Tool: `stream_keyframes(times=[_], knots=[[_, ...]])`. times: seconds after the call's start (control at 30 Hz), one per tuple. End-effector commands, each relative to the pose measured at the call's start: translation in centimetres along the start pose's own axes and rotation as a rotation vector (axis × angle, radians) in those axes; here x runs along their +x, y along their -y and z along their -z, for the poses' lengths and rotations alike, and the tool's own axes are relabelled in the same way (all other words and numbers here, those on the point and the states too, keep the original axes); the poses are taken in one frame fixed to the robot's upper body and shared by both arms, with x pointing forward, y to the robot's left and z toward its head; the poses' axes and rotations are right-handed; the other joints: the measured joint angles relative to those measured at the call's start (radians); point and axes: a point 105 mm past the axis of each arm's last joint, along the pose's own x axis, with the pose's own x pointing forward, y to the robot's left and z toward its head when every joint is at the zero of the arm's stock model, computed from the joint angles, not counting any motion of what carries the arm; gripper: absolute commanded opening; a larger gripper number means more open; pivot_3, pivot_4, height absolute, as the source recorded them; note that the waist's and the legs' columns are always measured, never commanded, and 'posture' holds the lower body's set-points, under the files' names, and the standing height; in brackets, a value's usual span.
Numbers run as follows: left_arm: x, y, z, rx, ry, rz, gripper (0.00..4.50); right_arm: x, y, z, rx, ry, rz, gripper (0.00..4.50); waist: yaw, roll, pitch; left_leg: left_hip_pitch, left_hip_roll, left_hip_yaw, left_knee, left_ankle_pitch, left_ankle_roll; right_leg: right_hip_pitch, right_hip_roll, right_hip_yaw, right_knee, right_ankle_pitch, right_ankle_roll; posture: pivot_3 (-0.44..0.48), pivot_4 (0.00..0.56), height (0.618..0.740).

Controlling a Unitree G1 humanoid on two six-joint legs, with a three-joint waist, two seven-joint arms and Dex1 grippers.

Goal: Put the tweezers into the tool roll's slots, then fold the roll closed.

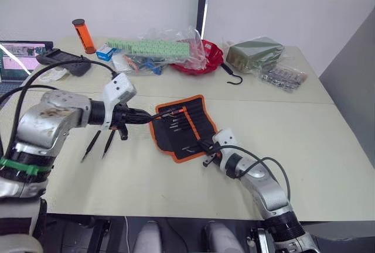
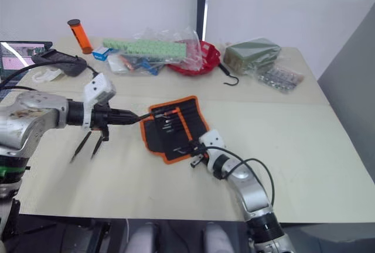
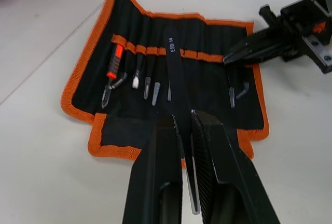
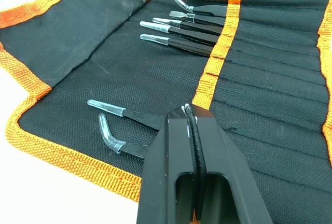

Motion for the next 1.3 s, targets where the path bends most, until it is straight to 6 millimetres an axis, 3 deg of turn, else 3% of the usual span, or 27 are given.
stream_keyframes(times=[0.03,0.2,0.4,1.3], knots=[[1.8,0.0,-0.5,0.068,-0.072,0.072,0.02,-0.8,0.7,3.4,0.054,-0.136,0.060,0.00,0.001,0.000,0.000,0.000,0.000,0.000,0.000,0.000,0.000,0.000,0.000,0.000,0.000,0.000,0.000,0.000,0.150,0.738],[4.7,0.5,-0.5,0.154,-0.143,0.161,0.02,-1.1,0.7,3.5,0.060,-0.135,0.082,0.00,0.000,0.000,0.000,-0.003,-0.001,0.000,0.001,0.000,0.000,-0.001,0.000,0.000,-0.001,0.000,0.001,0.000,0.150,0.738],[6.9,-0.5,-0.7,0.211,-0.172,0.146,0.02,-1.5,0.9,3.7,0.061,-0.142,0.098,0.00,0.006,0.001,0.000,-0.008,-0.001,-0.002,0.002,0.000,0.000,-0.004,0.000,0.000,-0.001,0.000,0.002,0.000,0.150,0.738],[10.4,0.3,-0.9,0.212,-0.153,0.208,0.02,-1.8,1.0,3.5,0.063,-0.139,0.119,0.00,0.025,0.001,0.000,-0.009,-0.003,-0.004,0.005,0.000,0.000,-0.002,0.000,0.000,0.000,0.000,0.004,0.000,0.150,0.738]])
